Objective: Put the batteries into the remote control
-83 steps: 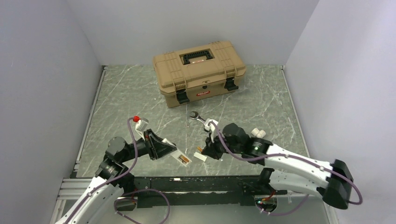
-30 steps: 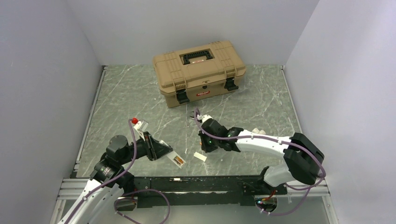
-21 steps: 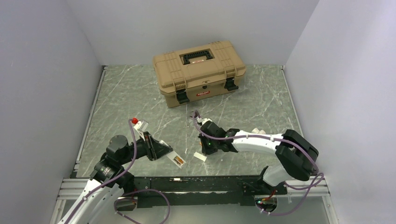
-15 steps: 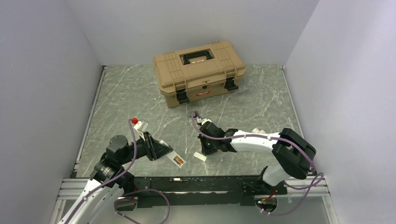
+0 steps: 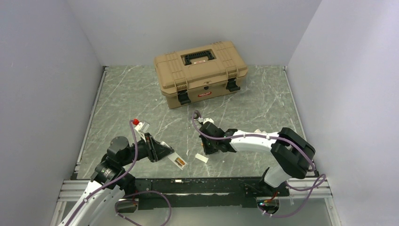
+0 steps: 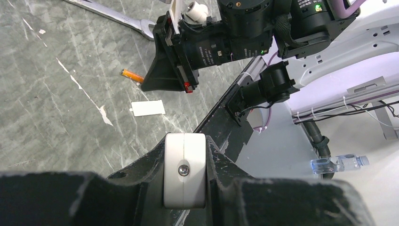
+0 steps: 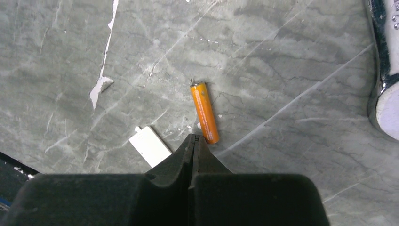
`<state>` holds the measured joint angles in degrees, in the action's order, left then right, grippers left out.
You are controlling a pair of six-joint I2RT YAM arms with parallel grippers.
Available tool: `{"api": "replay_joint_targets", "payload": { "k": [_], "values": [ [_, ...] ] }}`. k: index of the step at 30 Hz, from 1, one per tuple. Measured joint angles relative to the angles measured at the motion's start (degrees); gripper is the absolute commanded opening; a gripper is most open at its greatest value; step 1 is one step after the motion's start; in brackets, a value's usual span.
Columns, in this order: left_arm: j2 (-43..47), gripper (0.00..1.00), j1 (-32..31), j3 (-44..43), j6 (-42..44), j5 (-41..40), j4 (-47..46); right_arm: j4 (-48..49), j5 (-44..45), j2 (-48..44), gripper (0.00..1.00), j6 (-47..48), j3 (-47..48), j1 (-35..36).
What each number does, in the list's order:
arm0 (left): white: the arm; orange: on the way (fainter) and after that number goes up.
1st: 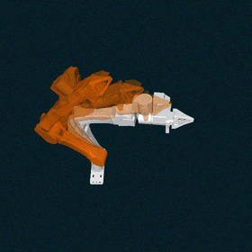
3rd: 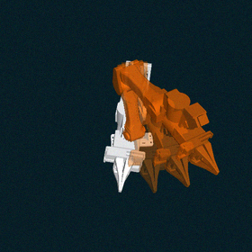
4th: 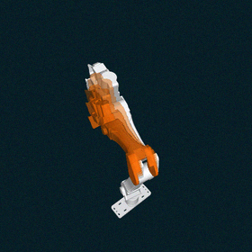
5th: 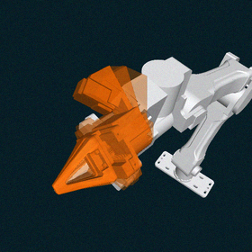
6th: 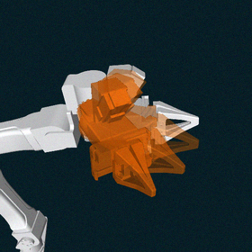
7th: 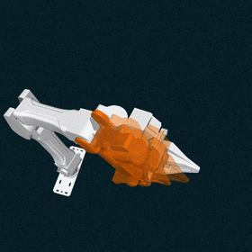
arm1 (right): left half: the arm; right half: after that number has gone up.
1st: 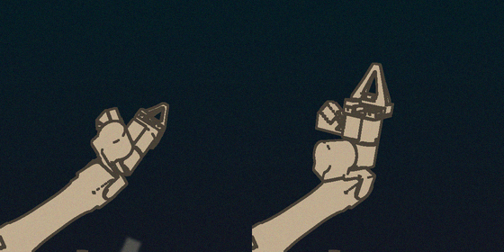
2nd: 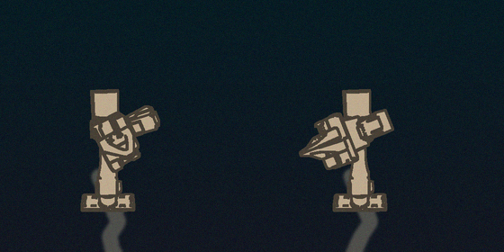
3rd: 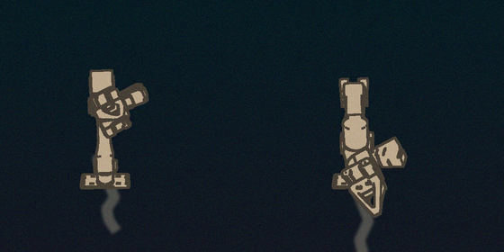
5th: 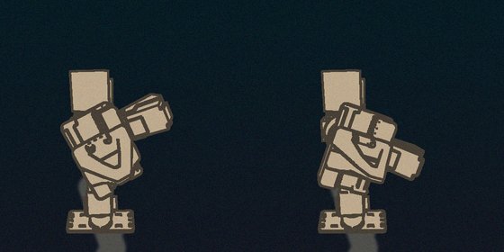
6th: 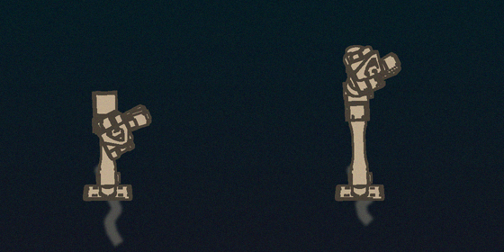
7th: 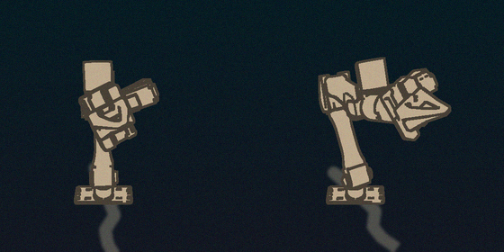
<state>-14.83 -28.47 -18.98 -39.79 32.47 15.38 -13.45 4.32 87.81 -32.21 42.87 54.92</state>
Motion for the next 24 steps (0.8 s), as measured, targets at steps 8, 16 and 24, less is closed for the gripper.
{"api": "replay_joint_targets", "payload": {
  "k": [8,16,24],
  "values": [
    [0.02,0.0,0.0,0.0,0.07,0.0,0.39,-1.62,1.7,1.07,0.0,0.02,1.53,-0.33],
    [0.0,0.0,0.0,0.0,0.17,0.0,0.42,-3.48,3.23,0.79,0.0,0.07,1.75,-0.61],
    [-0.44,0.0,0.0,0.0,0.2,-0.04,0.44,-4.09,3.87,0.61,0.0,0.33,1.75,-1.92]
  ]
}}
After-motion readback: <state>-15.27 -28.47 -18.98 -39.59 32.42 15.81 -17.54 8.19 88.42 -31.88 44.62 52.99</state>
